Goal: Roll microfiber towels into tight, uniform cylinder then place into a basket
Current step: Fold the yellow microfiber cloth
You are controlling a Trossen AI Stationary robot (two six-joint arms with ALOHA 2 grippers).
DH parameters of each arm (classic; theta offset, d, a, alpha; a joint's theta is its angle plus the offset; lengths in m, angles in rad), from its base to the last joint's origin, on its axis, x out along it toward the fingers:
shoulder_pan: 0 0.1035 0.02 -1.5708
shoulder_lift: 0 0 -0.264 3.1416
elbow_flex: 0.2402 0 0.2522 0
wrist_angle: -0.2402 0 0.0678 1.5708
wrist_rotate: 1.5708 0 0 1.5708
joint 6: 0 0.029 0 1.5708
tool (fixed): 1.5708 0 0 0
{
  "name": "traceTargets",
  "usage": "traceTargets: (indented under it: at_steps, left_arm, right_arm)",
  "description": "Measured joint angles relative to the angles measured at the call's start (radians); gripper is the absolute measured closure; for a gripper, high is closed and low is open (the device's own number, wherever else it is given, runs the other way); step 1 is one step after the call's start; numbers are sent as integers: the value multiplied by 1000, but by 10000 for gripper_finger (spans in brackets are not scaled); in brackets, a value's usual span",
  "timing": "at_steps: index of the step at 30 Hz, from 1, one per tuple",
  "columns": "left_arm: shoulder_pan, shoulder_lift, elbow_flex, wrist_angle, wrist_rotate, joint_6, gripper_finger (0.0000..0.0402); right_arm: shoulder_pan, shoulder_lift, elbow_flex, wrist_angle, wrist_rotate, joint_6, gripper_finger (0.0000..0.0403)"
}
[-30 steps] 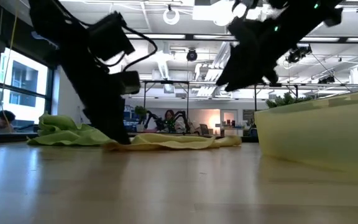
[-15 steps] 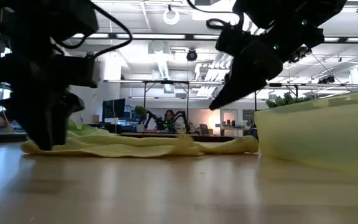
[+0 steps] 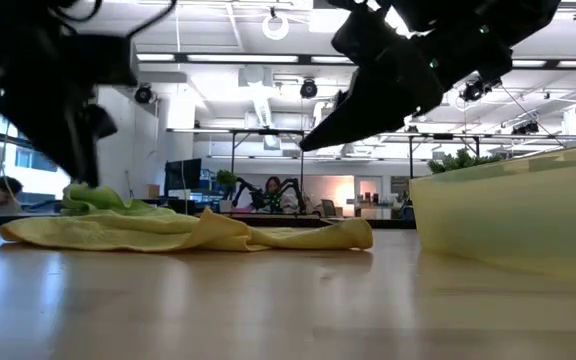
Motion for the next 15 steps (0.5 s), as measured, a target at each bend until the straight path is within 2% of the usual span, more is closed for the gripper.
traceTargets:
  at_steps: [3,6,13,15]
  left_arm:
    - [-32,-2,1,119,-57,-1,225]
    - [-67,34,3,240,-124,16,225]
    - [-142,188,4,486,-294,97,225]
    - [-149,237,1,531,-330,114,225]
  right_arm:
    - [20,71,63,-11,0,-52,226]
    - [30,139,153,-112,1,-97,226]
    - [26,223,364,-569,38,-54,226]
    - [25,233,389,-620,39,-54,226]
